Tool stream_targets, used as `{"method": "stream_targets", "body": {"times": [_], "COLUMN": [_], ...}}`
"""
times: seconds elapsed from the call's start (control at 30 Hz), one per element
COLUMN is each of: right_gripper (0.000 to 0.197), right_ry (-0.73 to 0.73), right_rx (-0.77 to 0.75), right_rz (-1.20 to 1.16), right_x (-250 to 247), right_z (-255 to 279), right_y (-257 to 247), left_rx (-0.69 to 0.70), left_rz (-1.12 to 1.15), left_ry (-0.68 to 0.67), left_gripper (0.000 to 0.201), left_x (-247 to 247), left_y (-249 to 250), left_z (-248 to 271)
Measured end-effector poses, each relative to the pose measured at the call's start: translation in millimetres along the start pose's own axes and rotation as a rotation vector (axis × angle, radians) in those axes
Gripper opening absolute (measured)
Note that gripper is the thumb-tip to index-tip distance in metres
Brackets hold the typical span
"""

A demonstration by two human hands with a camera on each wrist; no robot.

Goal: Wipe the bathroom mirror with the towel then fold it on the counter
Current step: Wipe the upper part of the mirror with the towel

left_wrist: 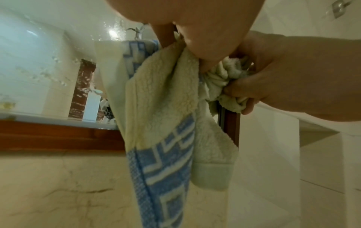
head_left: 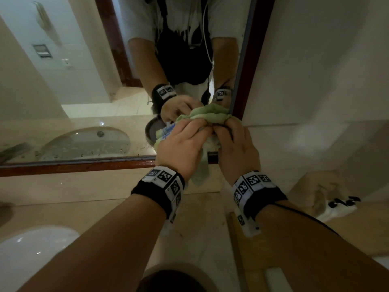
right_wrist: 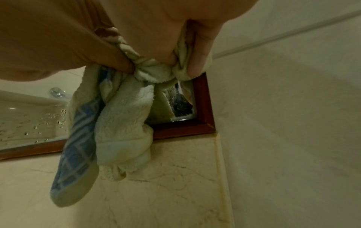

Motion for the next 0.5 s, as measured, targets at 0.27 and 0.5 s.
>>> {"method": "stream_targets", "body": {"times": [0.27, 0.5], "right_gripper": [0.044, 0.078], "right_ry": [-0.692, -0.394], "right_rx": [0.245, 0.109], "right_rz": [-0.245, -0.493], "right_x": [-14.2, -101.5], "right_z": [12.2, -49.6], "right_y": [-0.8, -22.7], "left_rx": [-0.499, -0.885], "left_rz": [0.202, 0.577], "left_ry": [-0.594, -0.081], "left_gripper": [0.042, 0.022], "left_x": [-19.9, -88.4], "left_y": [-0.5, -3.9], "left_z": [33.3, -41.7]}}
Point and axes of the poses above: each hand's wrist, its own z-axis away from the middle knuckle, its own x-axis out of the palm, y = z × x, the point moved 3 cm from there along -z, towards the middle knuckle, and after that the axes turned 14 degrees about y, right-handed, at the moved point
